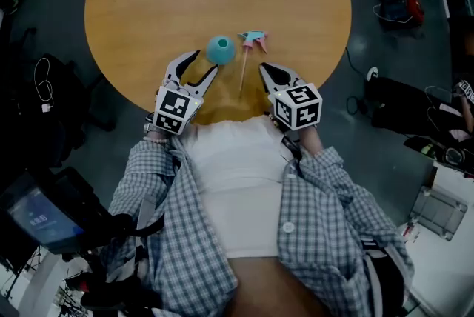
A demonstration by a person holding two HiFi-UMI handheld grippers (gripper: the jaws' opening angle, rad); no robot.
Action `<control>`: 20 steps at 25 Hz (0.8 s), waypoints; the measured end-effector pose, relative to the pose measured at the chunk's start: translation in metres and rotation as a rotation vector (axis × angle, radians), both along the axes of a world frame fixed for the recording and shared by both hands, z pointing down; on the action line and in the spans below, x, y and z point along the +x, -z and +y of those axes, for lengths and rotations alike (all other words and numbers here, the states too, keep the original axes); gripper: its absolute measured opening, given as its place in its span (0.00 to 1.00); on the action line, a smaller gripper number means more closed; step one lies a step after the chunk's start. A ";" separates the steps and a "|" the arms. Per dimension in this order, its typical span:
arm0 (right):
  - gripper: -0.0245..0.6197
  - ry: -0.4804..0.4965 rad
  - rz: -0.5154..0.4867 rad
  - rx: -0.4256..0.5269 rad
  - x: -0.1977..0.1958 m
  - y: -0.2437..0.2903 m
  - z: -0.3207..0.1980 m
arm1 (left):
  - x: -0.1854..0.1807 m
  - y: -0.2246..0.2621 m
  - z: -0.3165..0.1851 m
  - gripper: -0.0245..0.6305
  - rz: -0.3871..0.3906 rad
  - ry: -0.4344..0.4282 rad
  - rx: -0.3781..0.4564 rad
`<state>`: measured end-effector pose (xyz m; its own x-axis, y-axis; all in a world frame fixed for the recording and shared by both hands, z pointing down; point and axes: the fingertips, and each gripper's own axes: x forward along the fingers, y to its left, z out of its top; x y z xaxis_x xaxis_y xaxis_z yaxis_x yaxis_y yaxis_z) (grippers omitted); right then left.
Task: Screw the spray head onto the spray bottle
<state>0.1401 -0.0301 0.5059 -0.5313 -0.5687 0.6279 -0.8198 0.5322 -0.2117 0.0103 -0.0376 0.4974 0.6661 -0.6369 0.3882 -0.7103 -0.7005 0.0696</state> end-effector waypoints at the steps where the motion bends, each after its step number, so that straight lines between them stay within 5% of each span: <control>1: 0.03 -0.004 0.001 -0.004 0.001 0.000 0.000 | 0.003 -0.004 -0.002 0.42 -0.010 -0.005 -0.006; 5: 0.03 -0.018 0.006 -0.020 0.004 -0.007 -0.003 | 0.012 -0.026 -0.013 0.60 -0.066 -0.028 -0.020; 20: 0.03 -0.032 0.016 -0.044 0.008 -0.006 -0.001 | 0.043 -0.052 -0.036 0.61 -0.093 -0.061 -0.058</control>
<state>0.1485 -0.0314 0.5121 -0.5030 -0.5568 0.6610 -0.8395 0.4965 -0.2207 0.0534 -0.0738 0.5498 0.6619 -0.5714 0.4852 -0.6721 -0.7390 0.0465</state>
